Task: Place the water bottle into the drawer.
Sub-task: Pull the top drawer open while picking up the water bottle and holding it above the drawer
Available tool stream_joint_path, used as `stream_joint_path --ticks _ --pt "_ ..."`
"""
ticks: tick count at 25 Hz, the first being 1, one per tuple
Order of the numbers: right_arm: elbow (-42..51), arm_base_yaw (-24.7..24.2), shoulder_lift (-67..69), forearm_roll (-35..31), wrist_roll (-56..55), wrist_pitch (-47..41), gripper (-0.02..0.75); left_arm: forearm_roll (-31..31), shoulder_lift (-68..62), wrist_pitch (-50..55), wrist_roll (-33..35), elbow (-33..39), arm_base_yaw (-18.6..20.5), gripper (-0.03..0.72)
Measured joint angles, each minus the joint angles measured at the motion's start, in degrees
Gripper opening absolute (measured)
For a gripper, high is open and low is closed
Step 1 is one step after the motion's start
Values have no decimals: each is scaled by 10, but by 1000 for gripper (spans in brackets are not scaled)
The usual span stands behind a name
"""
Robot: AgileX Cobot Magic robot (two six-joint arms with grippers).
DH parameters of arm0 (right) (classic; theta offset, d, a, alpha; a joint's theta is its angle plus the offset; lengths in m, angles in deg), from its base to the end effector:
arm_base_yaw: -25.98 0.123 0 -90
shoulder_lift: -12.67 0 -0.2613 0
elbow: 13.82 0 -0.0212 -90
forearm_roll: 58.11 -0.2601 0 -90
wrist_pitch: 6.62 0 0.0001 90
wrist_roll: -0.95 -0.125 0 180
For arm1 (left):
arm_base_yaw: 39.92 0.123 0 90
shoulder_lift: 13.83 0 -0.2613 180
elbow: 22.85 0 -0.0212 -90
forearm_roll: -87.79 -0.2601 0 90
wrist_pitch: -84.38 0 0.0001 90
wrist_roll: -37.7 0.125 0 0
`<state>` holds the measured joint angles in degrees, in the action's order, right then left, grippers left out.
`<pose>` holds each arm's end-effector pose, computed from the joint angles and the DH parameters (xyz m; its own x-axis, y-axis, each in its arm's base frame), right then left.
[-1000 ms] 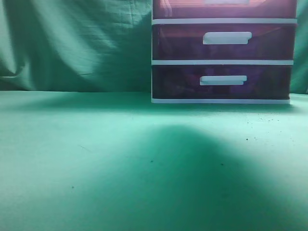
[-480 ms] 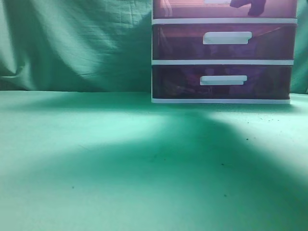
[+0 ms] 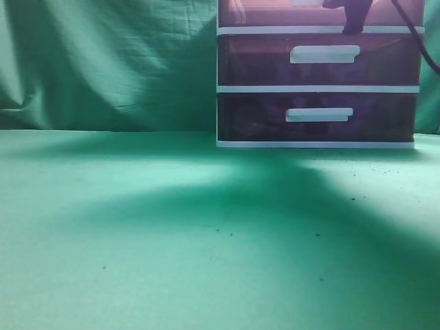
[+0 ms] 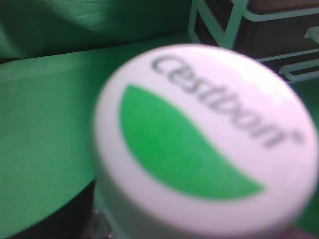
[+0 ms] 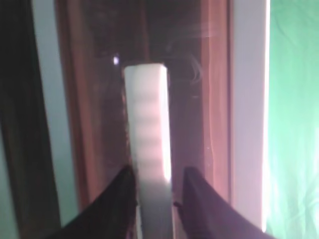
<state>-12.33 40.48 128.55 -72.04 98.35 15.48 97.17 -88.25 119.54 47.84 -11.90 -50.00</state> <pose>0.4662 0.1089 0.2445 0.1518 -0.9846 -0.0869 -0.1140 0.0699 -0.9910 0.2883 -0.0632 0.3542 -0.4835 0.1291 -0.8658 0.2750 0.9614 -0.0102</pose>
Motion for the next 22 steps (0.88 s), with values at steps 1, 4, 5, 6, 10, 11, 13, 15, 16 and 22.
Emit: stream_joint_path --ticks 1,4,5,6,10,11,13,15,16,22 --pt "-1 0 1 0 5 -2 175 -2 0 0 1 0 0 298" --pt "-3 0 4 5 20 0 68 -4 0 1 1 0 0 298" --pt "-3 0 3 7 28 -1 78 -6 0 1 1 0 0 298" --pt "-1 0 1 7 30 -2 78 -6 -2 1 1 0 0 298" --pt "34 0 -23 12 32 2 78 -9 -6 4 1 0 0 298" --pt "54 0 -42 14 32 3 78 -9 -6 4 1 0 0 298" --pt "102 1 -74 22 32 4 78 -9 -7 4 1 0 0 298" --pt "148 6 -109 24 29 17 78 -9 -8 4 1 0 0 298" --pt "174 11 -123 25 30 25 78 -9 -9 4 1 0 0 298" --pt "291 66 -207 -28 29 62 78 3 -10 4 1 0 0 298"
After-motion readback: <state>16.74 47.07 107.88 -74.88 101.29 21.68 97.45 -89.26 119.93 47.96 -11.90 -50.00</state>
